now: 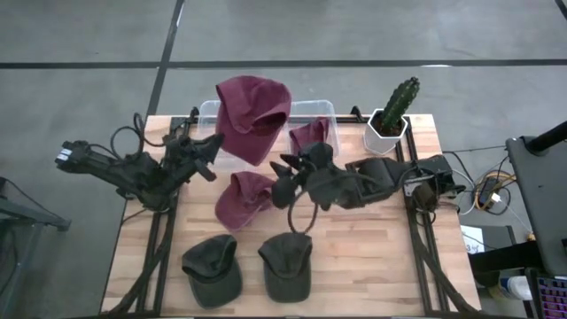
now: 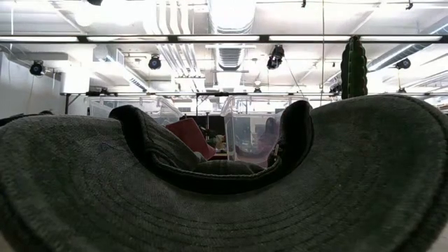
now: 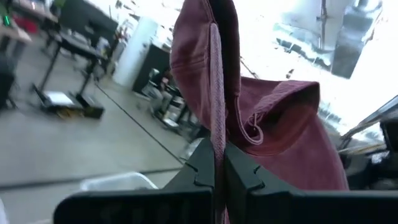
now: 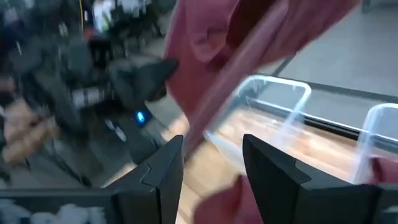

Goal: Pick & Place hat
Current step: Put the right red cap into the right transparent bin

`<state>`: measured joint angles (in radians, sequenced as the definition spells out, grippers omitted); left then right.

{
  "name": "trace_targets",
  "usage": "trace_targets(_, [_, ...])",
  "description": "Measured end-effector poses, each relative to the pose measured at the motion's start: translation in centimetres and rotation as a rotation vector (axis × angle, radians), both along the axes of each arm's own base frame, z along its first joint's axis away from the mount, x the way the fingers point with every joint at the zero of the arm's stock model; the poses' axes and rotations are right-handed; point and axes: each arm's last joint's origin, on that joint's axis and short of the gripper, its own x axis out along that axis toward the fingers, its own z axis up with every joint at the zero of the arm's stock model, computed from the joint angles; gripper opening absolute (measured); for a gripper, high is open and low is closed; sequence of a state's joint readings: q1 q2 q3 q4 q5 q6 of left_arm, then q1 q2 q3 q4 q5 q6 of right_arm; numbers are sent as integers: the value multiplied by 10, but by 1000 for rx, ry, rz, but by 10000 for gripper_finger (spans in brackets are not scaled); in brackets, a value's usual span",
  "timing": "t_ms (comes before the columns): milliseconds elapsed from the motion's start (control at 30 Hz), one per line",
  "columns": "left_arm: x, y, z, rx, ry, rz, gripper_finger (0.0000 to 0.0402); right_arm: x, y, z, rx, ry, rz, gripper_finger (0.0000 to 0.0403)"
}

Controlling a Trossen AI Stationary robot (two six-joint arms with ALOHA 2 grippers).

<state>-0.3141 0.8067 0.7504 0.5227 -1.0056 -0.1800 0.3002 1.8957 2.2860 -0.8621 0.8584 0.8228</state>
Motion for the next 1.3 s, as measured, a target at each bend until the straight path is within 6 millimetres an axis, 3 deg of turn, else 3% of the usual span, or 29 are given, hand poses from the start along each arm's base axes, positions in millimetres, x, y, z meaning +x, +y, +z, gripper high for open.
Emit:
trace_targets(367, [-7, 2, 26, 182, 100, 55, 6, 13, -26, 1, 178, -186, -132, 169])
trace_targets(533, [-15, 5, 29, 256, 192, 133, 6, 13, -23, 3, 205, -214, -103, 161])
trace_targets(767, [-31, 11, 36, 261, 160, 145, 6, 15, -16, 4, 220, -242, -79, 153])
trace_targets(1300, [-30, 9, 36, 271, 135, 107, 6, 36, -21, 2, 187, -307, -38, 142])
